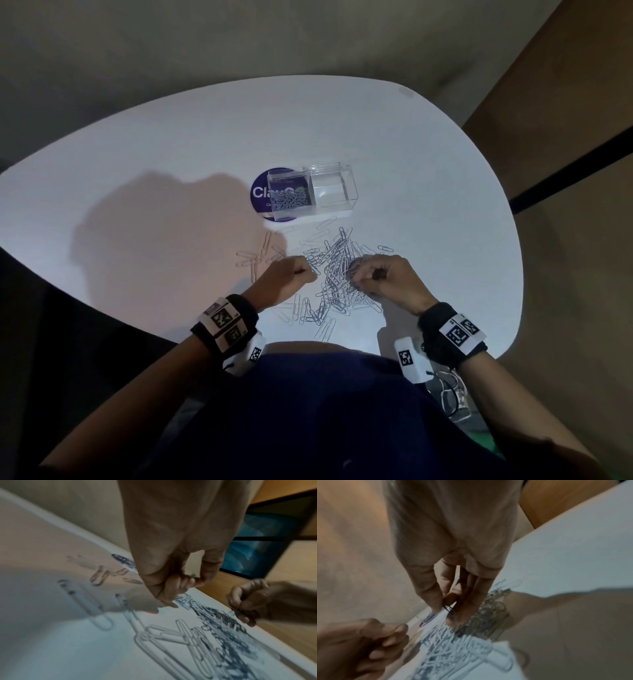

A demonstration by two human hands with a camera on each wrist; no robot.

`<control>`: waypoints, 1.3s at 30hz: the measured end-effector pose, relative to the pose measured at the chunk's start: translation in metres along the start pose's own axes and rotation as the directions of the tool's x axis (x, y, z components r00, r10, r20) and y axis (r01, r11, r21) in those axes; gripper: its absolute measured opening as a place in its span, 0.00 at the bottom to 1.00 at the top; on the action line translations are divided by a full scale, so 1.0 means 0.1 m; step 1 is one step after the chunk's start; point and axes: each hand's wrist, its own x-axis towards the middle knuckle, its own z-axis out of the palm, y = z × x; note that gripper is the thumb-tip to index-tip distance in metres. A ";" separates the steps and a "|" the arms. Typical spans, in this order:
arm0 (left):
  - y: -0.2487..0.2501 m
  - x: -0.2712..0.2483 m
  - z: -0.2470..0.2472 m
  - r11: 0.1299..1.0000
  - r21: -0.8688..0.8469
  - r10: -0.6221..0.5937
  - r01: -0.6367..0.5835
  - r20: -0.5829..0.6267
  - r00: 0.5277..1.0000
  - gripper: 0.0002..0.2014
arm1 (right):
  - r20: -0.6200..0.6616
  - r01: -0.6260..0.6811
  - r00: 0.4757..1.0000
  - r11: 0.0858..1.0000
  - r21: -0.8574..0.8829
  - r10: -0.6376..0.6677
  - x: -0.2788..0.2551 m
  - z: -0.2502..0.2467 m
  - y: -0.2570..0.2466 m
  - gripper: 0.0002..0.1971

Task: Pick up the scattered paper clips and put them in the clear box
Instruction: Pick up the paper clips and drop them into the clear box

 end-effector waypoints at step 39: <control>-0.12 0.01 -0.06 0.858 0.487 0.239 -0.163 -0.098 0.966 0.10 | -0.016 -0.012 1.000 0.996 -0.084 0.010 0.06 0.03 -0.04 0.08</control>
